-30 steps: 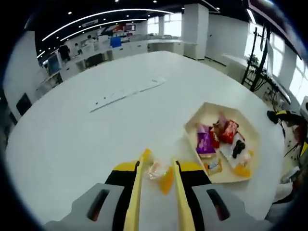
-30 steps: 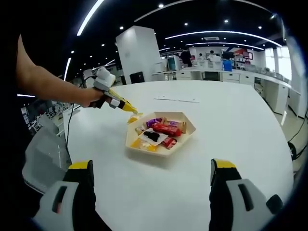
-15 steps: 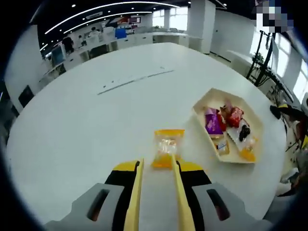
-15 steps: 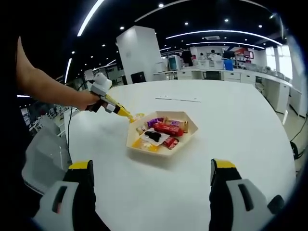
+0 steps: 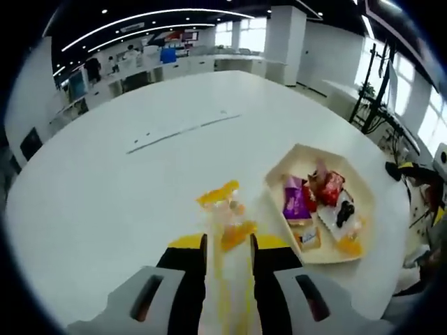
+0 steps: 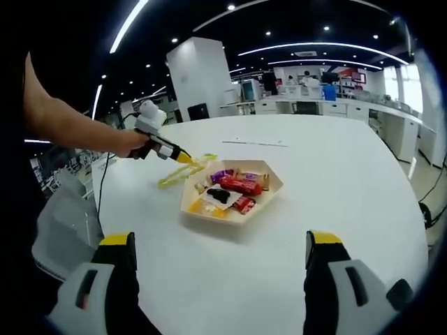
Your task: Place the target food into the container with the food tongs after gripping and lifting it, then release it inside without dropping or visibly crushing the food.
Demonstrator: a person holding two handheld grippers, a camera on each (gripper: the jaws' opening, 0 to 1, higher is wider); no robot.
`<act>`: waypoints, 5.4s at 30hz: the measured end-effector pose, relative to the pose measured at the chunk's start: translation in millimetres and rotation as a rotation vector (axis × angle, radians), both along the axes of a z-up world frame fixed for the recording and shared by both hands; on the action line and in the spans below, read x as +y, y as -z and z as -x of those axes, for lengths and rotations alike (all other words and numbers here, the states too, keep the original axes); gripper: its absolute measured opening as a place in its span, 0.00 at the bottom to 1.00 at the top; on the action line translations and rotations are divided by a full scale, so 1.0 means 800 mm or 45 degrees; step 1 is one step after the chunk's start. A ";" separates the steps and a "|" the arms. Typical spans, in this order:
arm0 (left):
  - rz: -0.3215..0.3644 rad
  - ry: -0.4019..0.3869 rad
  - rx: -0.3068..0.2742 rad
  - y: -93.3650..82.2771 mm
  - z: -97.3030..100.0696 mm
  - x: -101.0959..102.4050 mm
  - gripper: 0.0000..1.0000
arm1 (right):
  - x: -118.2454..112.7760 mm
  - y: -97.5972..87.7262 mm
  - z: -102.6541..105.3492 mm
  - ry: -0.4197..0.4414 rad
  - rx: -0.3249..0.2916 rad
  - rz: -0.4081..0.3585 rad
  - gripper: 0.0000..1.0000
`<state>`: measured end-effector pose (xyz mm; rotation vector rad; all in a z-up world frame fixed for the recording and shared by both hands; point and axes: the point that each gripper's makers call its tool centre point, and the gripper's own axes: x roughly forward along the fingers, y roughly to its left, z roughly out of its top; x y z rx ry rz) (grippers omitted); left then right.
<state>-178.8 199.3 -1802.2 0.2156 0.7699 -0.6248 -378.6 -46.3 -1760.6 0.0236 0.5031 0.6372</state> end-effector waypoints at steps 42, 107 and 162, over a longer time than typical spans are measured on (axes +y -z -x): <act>-0.264 0.233 -0.103 0.062 0.086 0.048 0.18 | -0.005 -0.009 -0.001 0.007 -0.025 0.006 1.00; -0.178 1.151 0.218 -0.209 0.204 -0.043 0.13 | 0.221 -0.145 -0.059 -1.086 -0.280 0.048 0.31; 0.885 0.927 -0.121 -0.348 0.196 -0.101 0.16 | 0.232 -0.265 -0.050 -0.973 -0.238 -0.531 0.07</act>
